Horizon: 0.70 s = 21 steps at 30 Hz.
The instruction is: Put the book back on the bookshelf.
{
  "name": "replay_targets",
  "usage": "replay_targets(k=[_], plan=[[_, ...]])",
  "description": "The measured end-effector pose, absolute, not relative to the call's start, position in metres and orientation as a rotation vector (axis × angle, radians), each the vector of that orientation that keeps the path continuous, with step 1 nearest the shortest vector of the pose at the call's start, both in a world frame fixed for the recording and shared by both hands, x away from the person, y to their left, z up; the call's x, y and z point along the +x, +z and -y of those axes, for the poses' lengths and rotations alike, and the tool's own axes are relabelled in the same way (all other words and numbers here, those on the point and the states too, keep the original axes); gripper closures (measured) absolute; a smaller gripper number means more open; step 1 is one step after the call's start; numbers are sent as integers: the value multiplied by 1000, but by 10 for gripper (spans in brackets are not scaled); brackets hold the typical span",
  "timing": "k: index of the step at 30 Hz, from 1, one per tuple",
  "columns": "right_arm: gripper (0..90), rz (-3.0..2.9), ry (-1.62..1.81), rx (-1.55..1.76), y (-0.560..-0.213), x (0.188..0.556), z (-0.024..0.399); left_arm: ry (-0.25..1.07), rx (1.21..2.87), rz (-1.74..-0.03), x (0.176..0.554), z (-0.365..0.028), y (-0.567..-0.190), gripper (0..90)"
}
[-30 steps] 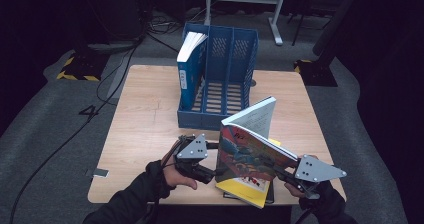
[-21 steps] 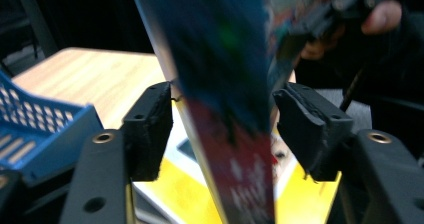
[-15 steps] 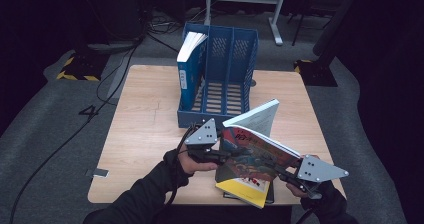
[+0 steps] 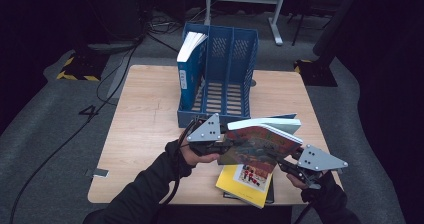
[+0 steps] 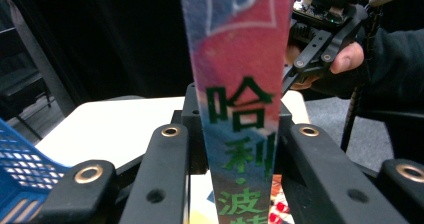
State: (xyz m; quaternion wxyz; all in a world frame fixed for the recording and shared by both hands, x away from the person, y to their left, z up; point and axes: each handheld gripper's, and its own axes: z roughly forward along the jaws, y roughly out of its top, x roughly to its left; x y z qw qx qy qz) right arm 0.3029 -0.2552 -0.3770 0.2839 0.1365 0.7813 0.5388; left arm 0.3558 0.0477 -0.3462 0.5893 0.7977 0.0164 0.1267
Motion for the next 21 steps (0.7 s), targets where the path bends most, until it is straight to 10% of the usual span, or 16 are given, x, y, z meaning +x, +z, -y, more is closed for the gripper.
replay_targets(k=[21], plan=[[314,-2140,1418,520,-380,330,268,265,1871,4,350,-48,-348,736]])
